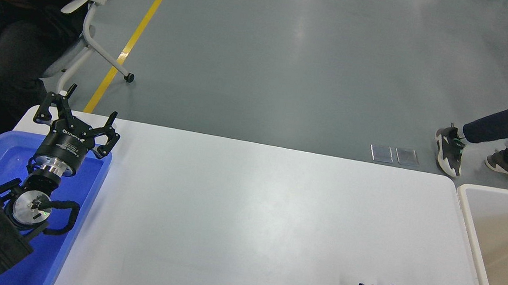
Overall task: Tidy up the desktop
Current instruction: 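Close the right gripper on the crumpled tan paper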
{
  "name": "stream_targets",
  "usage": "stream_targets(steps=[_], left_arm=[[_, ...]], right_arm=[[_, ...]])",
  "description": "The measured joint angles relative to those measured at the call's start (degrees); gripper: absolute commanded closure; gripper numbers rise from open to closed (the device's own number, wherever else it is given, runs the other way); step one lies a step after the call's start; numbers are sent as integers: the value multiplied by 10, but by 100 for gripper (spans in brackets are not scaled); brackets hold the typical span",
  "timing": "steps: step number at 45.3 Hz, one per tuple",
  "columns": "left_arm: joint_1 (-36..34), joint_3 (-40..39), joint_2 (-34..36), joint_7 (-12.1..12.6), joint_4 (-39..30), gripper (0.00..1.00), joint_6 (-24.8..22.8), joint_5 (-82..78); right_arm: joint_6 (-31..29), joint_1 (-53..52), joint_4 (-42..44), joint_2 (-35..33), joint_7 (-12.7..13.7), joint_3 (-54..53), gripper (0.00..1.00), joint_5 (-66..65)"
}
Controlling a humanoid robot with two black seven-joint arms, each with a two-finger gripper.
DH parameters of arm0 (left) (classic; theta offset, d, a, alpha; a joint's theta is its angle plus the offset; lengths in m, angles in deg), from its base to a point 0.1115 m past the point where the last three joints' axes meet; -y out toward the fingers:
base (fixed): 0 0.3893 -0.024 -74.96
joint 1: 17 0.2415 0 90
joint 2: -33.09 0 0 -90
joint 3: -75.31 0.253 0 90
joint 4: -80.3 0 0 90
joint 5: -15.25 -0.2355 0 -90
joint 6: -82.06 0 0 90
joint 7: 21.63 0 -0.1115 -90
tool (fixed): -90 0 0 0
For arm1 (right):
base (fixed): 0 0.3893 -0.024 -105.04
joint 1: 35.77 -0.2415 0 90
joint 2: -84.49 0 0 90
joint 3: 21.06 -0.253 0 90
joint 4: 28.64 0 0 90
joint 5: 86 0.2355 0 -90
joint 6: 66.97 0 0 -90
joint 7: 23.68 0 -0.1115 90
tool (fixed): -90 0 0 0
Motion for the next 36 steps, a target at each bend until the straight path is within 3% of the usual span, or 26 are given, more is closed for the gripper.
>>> stream_targets(steps=[36], left_arm=[[0,0,0,0,0,0,0,0]], right_arm=[[47,15,65,45,-20,30,0,-5]])
